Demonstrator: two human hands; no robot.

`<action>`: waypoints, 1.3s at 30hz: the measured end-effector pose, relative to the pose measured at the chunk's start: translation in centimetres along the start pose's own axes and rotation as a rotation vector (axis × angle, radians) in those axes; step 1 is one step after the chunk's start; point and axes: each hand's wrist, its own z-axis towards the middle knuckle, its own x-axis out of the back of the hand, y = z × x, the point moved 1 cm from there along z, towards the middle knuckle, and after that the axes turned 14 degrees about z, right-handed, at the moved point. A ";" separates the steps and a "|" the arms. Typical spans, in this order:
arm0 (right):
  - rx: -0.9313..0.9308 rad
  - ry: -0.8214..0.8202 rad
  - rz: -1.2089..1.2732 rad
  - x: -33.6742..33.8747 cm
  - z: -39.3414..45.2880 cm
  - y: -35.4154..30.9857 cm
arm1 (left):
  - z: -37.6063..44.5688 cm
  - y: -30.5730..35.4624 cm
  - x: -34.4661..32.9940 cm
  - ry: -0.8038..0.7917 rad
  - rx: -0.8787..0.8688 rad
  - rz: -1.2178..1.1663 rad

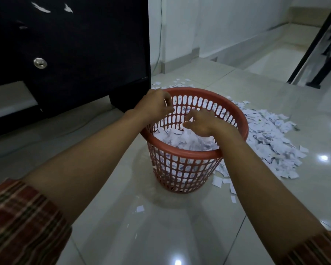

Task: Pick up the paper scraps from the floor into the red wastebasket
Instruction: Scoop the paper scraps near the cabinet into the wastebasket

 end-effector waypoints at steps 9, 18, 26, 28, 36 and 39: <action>0.141 0.168 0.172 -0.5 -0.7 -2.1 | -1.3 0.7 0.2 0.043 -0.059 0.121; 0.463 0.519 0.219 -2.4 -2.6 -5.7 | -5.7 -3.4 1.9 0.217 -0.192 0.166; 0.790 0.387 0.401 -9.4 -5.1 -11.7 | -9.8 -8.6 0.6 0.034 -0.179 0.007; 0.788 0.378 0.424 -11.6 -4.8 -11.6 | -10.4 -9.9 -0.2 0.038 -0.153 -0.004; 0.512 0.103 0.321 -21.4 -0.7 -7.4 | -13.7 -17.1 -5.7 -0.219 0.080 0.180; 0.363 0.001 0.233 -24.4 1.8 -5.9 | -15.2 -20.3 -8.9 -0.360 0.183 0.175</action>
